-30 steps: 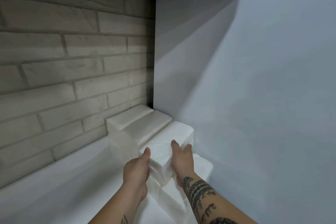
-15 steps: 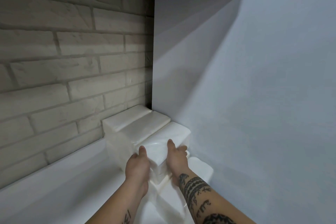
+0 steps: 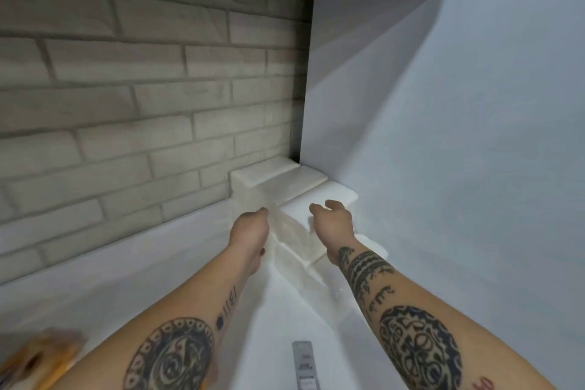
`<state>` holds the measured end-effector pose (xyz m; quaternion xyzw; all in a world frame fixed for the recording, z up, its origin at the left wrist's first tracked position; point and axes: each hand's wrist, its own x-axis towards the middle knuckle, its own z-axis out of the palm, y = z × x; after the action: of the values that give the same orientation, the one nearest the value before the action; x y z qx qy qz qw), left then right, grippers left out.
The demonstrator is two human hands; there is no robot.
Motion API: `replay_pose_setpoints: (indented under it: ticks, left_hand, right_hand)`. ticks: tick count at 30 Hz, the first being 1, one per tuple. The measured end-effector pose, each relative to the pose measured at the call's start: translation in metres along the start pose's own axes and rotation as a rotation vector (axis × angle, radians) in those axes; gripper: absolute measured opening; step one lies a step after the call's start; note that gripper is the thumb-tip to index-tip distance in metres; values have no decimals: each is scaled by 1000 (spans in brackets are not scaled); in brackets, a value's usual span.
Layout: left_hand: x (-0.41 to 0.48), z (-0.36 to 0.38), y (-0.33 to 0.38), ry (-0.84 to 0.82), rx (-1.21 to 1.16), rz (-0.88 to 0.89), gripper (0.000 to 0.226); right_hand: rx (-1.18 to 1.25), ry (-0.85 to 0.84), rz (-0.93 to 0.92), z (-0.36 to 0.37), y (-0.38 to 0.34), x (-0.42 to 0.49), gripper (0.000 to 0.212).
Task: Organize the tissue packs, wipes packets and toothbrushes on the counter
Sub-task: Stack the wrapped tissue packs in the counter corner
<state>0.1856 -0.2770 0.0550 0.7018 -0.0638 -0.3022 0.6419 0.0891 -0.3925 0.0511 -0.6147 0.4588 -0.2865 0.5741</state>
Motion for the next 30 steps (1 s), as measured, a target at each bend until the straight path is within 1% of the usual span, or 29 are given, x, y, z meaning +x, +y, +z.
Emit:
replay_pose_setpoints:
  ticks: [4,7,9,12,16,18,21,26,28,30]
  left_hand:
    - [-34,-53,8,11,54,101,19]
    - [-58,-103,7,33,147,193,14]
    - [-73,-154,2,86,227,248,17]
    - [-94,-229,-2,185,397,300,27]
    - [-125,-336,-11,372,649,333,29]
    - [-139,-383,-17,458,703,317,32]
    - [-160,-445,-31,521,749,294,32]
    - [-188,-520,-52,700,859,309,30]
    - [-196,-545,-60,792,861,253,29]
    - [-200,-569,-68,895,845,146,33]
  right_hand:
    - [-50,-69,-125,31,-12,-51,36]
    - [-74,-140,-231,63,-15,-90,19]
    - [-100,-215,-275,97,-14,-122,12]
    - [-128,-325,-310,148,-9,-169,4]
    - [-150,-473,-350,215,-3,-244,6]
    - [-168,-525,-365,240,1,-280,9]
    - [-197,-591,-385,269,10,-322,8]
    - [-235,-675,-391,303,29,-372,8]
    - [-251,-696,-382,312,36,-388,9]
    - [-257,-716,-366,320,42,-404,13]
